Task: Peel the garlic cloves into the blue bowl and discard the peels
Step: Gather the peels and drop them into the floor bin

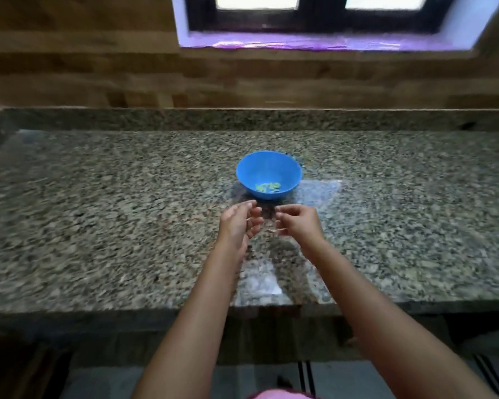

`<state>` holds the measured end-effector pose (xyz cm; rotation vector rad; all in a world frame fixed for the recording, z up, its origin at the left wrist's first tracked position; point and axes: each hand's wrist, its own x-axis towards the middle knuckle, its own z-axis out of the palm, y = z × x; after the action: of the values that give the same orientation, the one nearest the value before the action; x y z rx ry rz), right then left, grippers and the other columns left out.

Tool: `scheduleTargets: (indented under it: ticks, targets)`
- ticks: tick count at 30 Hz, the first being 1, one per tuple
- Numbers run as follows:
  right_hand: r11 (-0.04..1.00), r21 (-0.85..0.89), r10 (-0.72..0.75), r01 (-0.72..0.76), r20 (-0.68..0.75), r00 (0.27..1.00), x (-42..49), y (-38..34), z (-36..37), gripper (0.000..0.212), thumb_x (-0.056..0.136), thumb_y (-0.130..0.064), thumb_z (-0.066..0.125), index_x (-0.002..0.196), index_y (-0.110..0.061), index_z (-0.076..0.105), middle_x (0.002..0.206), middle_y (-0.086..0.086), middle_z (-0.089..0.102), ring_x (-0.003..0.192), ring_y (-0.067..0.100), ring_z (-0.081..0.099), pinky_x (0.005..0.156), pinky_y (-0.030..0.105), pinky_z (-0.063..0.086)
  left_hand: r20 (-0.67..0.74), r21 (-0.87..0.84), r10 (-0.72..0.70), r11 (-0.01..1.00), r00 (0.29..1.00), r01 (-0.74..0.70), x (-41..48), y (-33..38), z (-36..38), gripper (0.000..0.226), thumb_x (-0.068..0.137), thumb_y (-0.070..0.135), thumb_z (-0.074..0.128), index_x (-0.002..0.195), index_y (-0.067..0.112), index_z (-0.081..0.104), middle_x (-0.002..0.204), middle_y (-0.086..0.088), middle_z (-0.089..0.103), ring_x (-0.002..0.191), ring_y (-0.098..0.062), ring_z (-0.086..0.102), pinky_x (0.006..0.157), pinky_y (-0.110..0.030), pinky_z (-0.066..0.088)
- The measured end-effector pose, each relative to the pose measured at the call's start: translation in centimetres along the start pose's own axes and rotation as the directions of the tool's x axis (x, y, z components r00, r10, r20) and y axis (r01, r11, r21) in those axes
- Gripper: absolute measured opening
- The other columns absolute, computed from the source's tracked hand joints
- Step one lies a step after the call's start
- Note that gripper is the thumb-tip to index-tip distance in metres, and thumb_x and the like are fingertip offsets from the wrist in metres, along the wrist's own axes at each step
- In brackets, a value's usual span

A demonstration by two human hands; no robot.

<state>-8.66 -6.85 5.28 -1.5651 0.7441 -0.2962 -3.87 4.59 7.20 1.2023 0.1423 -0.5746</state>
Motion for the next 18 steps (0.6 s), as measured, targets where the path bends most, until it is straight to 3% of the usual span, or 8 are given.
scheduleTargets:
  ticks: [2,4,7,10,14,16,18]
  targets:
    - [0.951,-0.303,-0.072,0.055,-0.044,0.996,2.5,1.3,-2.4,0.022,0.086,-0.007,0.063,0.106,0.002,0.067,0.085,0.008,0.068,0.074,0.017,0.063,0.071,0.031,0.052,-0.019,0.088,-0.005,0.996,1.0,0.006,1.1,-0.9,1.4,0.017,0.096,0.01,0.044,0.083,0.014,0.055,0.073,-0.003,0.057,0.042,-0.005,0.052,0.038,-0.013,0.037]
    - [0.844,-0.53,-0.117,0.087,-0.023,0.993,4.0,1.9,-3.9,0.027,0.086,-0.01,0.062,0.112,-0.002,0.066,0.107,0.011,0.068,0.1,0.023,0.062,0.089,0.032,0.046,-0.034,0.159,-0.001,0.987,0.999,0.007,2.0,-1.7,2.1,0.019,0.097,0.009,0.043,0.083,0.015,0.055,0.074,-0.003,0.057,0.04,-0.002,0.051,0.04,-0.015,0.036]
    - [0.707,-0.685,-0.166,0.174,0.078,0.983,5.5,2.4,-4.9,0.028,0.088,-0.006,0.056,0.115,-0.001,0.064,0.115,0.02,0.061,0.11,0.031,0.055,0.093,0.029,0.038,-0.041,0.224,0.008,0.974,0.999,0.002,3.1,-2.3,2.4,0.018,0.097,0.01,0.043,0.085,0.015,0.056,0.075,-0.003,0.058,0.044,-0.004,0.051,0.044,-0.017,0.038]
    - [0.618,-0.747,-0.192,0.245,0.159,0.968,6.3,2.5,-5.0,0.023,0.087,-0.006,0.057,0.107,-0.001,0.067,0.106,0.023,0.058,0.103,0.034,0.054,0.085,0.03,0.036,-0.04,0.257,0.011,0.966,0.999,-0.001,4.1,-2.5,2.6,0.017,0.097,0.01,0.044,0.086,0.014,0.056,0.076,-0.003,0.058,0.053,-0.01,0.049,0.046,-0.019,0.039]
    - [0.579,-0.771,-0.195,0.266,0.186,0.963,6.6,2.9,-4.8,0.018,0.089,-0.01,0.053,0.097,0.002,0.064,0.1,0.02,0.054,0.096,0.033,0.053,0.081,0.035,0.041,-0.039,0.291,-0.009,0.956,0.999,0.02,5.0,-2.6,2.8,0.016,0.097,0.013,0.044,0.087,0.015,0.057,0.078,-0.002,0.06,0.058,-0.012,0.051,0.045,-0.019,0.04]
    - [0.593,-0.756,-0.211,0.278,0.187,0.959,6.6,2.9,-4.7,0.016,0.09,-0.013,0.053,0.095,0.0,0.06,0.1,0.014,0.052,0.095,0.028,0.052,0.08,0.035,0.042,-0.034,0.3,-0.012,0.954,0.999,0.022,5.5,-2.7,2.8,0.017,0.097,0.012,0.044,0.087,0.015,0.057,0.078,-0.002,0.06,0.058,-0.012,0.052,0.047,-0.02,0.039]
    - [0.677,-0.683,-0.244,0.275,0.145,0.959,6.2,2.1,-4.4,0.01,0.091,-0.016,0.054,0.092,-0.006,0.057,0.095,0.005,0.048,0.088,0.018,0.048,0.073,0.028,0.037,-0.02,0.29,-0.008,0.957,1.0,0.014,5.9,-2.7,2.8,0.016,0.097,0.011,0.044,0.088,0.014,0.056,0.076,-0.003,0.059,0.056,-0.012,0.051,0.045,-0.019,0.038]
